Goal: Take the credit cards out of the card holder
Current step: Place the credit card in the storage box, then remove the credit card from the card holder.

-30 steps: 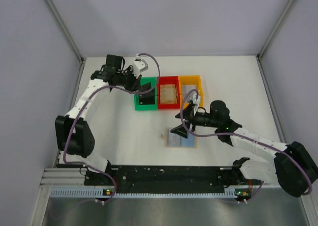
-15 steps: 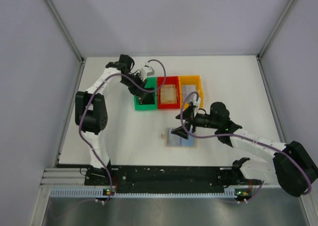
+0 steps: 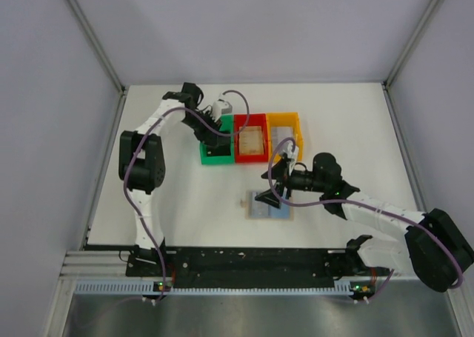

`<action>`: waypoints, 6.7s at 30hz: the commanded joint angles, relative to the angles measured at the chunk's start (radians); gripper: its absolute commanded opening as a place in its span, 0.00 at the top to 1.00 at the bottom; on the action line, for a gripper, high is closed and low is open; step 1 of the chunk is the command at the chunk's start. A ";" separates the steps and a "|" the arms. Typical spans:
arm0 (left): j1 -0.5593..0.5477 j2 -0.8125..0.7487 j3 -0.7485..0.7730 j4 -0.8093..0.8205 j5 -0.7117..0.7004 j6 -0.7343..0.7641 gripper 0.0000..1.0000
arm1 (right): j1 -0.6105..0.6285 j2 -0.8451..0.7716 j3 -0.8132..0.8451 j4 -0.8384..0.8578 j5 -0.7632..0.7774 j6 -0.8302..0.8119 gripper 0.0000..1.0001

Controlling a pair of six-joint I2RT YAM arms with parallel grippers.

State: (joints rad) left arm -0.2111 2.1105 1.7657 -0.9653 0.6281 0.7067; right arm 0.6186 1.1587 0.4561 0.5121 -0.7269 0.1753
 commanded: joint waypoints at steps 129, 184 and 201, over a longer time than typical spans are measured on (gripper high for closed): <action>-0.577 -0.563 -1.167 1.014 -0.487 -1.392 1.00 | -0.160 0.383 -0.139 0.089 0.070 0.622 1.00; -0.593 -0.952 -1.413 1.626 -0.372 -1.652 0.30 | -0.235 -0.257 -0.361 0.305 0.149 0.915 1.00; -0.685 -0.751 -1.391 2.106 -0.314 -1.736 0.55 | -0.226 -0.277 -0.410 0.549 0.165 1.038 1.00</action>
State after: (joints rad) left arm -0.8867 1.3403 0.3553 0.9638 0.2947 -1.0084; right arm 0.3943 0.8936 0.0715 0.9726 -0.5652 1.1976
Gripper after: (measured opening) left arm 0.527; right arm 0.005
